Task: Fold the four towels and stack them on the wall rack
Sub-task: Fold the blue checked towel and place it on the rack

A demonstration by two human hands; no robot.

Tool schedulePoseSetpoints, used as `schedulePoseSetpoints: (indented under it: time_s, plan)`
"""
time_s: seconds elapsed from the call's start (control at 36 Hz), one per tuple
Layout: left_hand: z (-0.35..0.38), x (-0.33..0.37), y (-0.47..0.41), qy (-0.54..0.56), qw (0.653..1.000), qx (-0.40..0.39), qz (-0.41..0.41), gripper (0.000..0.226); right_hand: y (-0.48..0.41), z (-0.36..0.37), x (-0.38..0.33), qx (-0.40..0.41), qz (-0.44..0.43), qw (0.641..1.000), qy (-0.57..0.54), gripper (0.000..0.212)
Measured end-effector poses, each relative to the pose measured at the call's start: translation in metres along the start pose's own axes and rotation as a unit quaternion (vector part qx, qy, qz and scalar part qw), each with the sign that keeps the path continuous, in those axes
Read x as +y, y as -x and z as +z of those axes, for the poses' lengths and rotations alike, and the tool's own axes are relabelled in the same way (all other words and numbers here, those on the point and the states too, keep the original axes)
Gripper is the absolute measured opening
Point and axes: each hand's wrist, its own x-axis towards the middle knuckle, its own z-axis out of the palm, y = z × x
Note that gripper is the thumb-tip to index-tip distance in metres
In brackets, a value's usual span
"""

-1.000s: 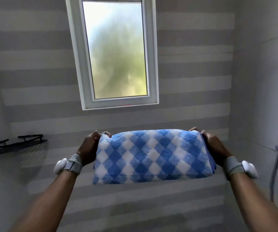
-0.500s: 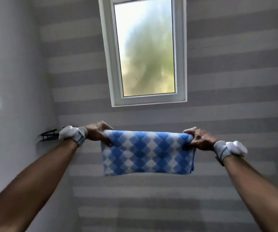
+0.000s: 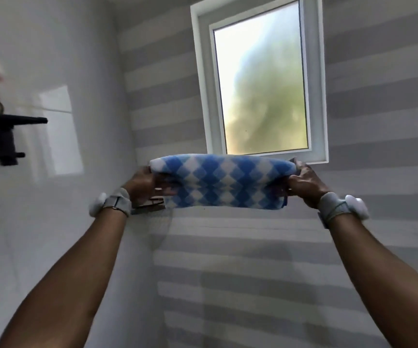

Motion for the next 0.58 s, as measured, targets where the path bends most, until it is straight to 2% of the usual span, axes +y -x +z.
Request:
schedulePoseSetpoints:
  time_s: [0.14,0.25,0.36,0.44,0.58]
  plan:
    - [-0.045,0.067,0.017,-0.059,0.993,0.029,0.100,0.049,-0.031,0.019,-0.037,0.023,-0.132,0.990,0.041,0.033]
    - [-0.092,0.128,0.030,-0.093,0.984,0.055,0.140,0.044,-0.055,0.039,-0.086,-0.017,-0.213,0.976,-0.031,0.052]
    - [-0.131,0.178,0.063,-0.101,0.973,0.089,0.189,0.052,-0.078,0.063,-0.132,-0.008,-0.273,0.961,-0.036,0.032]
    - [-0.155,0.212,0.091,-0.141,0.959,0.102,0.222,0.058,-0.097,0.086,-0.161,-0.003,-0.302,0.952,-0.057,0.030]
    - [-0.209,0.264,0.128,-0.203,0.932,0.153,0.258,0.038,-0.121,0.146,-0.218,-0.014,-0.336,0.933,-0.127,0.046]
